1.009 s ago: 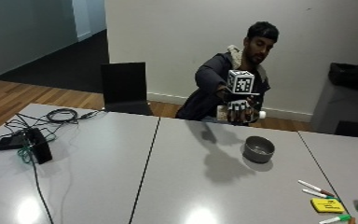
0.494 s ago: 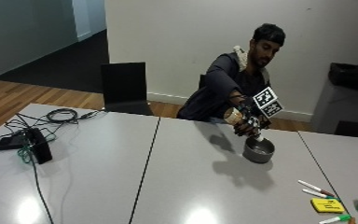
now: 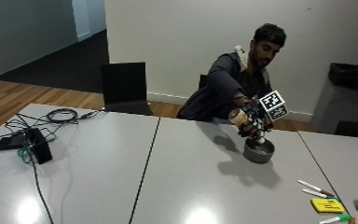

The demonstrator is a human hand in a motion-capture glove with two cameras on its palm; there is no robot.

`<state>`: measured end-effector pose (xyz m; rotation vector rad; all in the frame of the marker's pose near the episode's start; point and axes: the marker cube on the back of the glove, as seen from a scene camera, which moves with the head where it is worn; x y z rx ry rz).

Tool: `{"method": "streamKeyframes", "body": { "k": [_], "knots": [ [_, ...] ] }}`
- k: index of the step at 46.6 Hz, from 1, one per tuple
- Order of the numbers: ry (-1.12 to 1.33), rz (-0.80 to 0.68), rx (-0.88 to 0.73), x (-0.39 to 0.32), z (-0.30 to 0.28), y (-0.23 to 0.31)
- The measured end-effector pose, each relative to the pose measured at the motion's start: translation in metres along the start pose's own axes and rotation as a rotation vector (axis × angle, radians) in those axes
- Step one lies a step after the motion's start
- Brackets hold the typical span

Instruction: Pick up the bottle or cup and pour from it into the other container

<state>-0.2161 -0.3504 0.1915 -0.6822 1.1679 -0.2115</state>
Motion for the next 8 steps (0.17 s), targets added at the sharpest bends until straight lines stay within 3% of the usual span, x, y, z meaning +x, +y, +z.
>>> {"method": "streamKeyframes", "body": {
  "k": [8],
  "knots": [
    [-0.001,0.004,0.016,0.0027,-0.0005,0.0034]
  ]
}}
